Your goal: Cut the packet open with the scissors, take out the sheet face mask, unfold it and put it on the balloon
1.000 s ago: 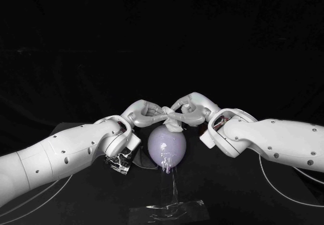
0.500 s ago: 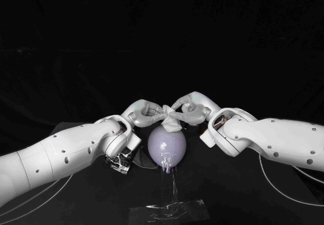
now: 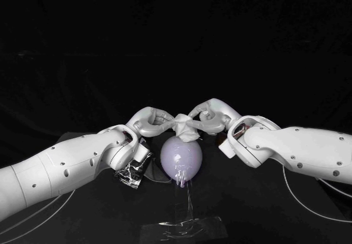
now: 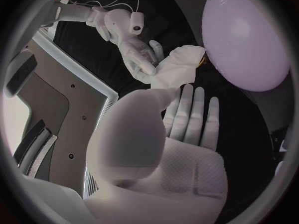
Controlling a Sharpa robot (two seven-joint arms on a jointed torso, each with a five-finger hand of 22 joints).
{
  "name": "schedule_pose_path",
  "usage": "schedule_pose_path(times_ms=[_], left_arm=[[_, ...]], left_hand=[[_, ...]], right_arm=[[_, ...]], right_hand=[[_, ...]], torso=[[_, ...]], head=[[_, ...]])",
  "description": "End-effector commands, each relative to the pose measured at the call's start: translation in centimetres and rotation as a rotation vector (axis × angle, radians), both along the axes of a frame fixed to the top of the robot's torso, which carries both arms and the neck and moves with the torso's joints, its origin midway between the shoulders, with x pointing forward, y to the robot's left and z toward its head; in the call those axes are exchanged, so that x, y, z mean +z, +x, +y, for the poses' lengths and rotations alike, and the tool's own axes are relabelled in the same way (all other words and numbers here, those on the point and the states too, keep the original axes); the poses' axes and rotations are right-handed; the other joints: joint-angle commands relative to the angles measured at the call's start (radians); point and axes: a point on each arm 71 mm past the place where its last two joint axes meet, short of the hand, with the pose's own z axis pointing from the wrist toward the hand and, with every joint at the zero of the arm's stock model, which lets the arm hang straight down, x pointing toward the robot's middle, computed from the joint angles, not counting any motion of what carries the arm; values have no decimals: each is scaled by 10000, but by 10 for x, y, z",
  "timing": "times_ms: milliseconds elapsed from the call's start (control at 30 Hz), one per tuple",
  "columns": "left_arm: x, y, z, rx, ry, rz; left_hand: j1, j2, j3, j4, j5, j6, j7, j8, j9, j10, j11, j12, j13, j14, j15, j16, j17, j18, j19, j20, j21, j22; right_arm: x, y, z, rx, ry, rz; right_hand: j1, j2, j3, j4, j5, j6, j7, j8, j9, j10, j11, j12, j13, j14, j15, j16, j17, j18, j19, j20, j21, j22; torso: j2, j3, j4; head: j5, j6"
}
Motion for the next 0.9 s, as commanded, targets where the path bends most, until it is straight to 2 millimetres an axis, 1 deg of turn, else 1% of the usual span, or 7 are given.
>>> schedule_pose_path(times_ms=[33, 100, 333, 533, 733, 867, 900], left_arm=[[2, -2, -3, -490, -576, 107], [2, -4, -4, -754, -740, 213], [0, -9, -10, -1696, -771, 649], [-2, -10, -12, -2069, -814, 1074], [-3, -8, -10, -1920, -1588, 1869], [-4, -7, -8, -1840, -1971, 2315], [-4, -7, -7, -1827, -2085, 2453]], left_hand=[[-140, 15, 133, -46, 54, -92, -1, 66, 69, -20, 58, -57, 0, -55, 40, -53, 14, -164, -58, 7, 39, -9], [-215, 57, 237, -112, 54, -153, 5, 89, 136, -108, 95, -71, -7, -137, 73, -103, 11, -191, 124, 9, 89, 14], [-429, 78, 390, -306, 51, -264, 183, 226, 379, -193, 88, -54, 3, -264, 98, -193, 17, -256, -35, 0, 60, -8], [-648, 100, 484, -421, 50, -395, 314, 348, 595, -555, 189, -88, -21, -439, 177, -306, 10, -287, -94, -2, 50, -14], [-948, 312, 597, -479, 51, -999, 638, 392, 887, -1635, 476, -81, -35, -669, 360, -471, -28, -156, 641, -18, 261, 69], [-1010, 421, 590, -470, 46, -1463, 730, 317, 934, -1613, 513, -36, -18, -622, 371, -470, -35, -80, 927, -21, 351, 98], [-1016, 439, 586, -483, 47, -1758, 707, 249, 928, -1592, 508, -26, -14, -615, 372, -477, -40, -57, 987, -20, 373, 102]], right_arm=[[-2, 2, 0, 217, -205, 276], [-2, 2, 0, 243, -270, 349], [-1, 4, 1, 335, -339, 394], [3, 5, 3, 492, -429, 391], [11, 8, 4, 767, -659, 472], [16, 8, 5, 855, -717, 425], [18, 9, 5, 874, -727, 408]], right_hand=[[-34, 75, 65, -2, 22, 27, -37, 85, 873, 244, -186, 5, 802, 1056, -31, 46, 2627, 142, 76, 1, -49, 724], [-34, 75, 65, -2, 22, 27, -37, 85, 873, 244, -186, 5, 802, 1056, -31, 46, 2627, 142, 76, 1, -49, 724], [-34, 75, 65, -2, 22, 27, -37, 85, 873, 244, -186, 5, 802, 1056, -31, 46, 2627, 142, 76, 1, -49, 724], [-45, 64, 71, -12, 21, 21, -37, 98, 880, 247, -185, 9, 807, 1056, -28, 46, 2627, 144, 70, 2, -67, 720], [-50, 59, 75, -17, 21, 19, -37, 104, 884, 249, -184, 12, 809, 1056, -27, 46, 2627, 148, 63, 2, -88, 714], [-54, 54, 76, -21, 22, 17, -37, 109, 886, 246, -184, 6, 805, 1056, -26, 46, 2627, 149, 62, 2, -92, 714], [-54, 54, 76, -21, 22, 17, -37, 109, 886, 246, -184, 6, 805, 1056, -26, 46, 2627, 149, 62, 2, -92, 714]], torso=[[-2, -1, 1], [-2, -1, -5], [-5, 8, -9], [-5, 13, -6], [-7, 9, -4], [-6, 6, -3], [-10, 6, -4]], head=[[13, -18], [35, -21], [31, -33], [16, -36], [-9, -13], [-22, -3], [-23, 5]])
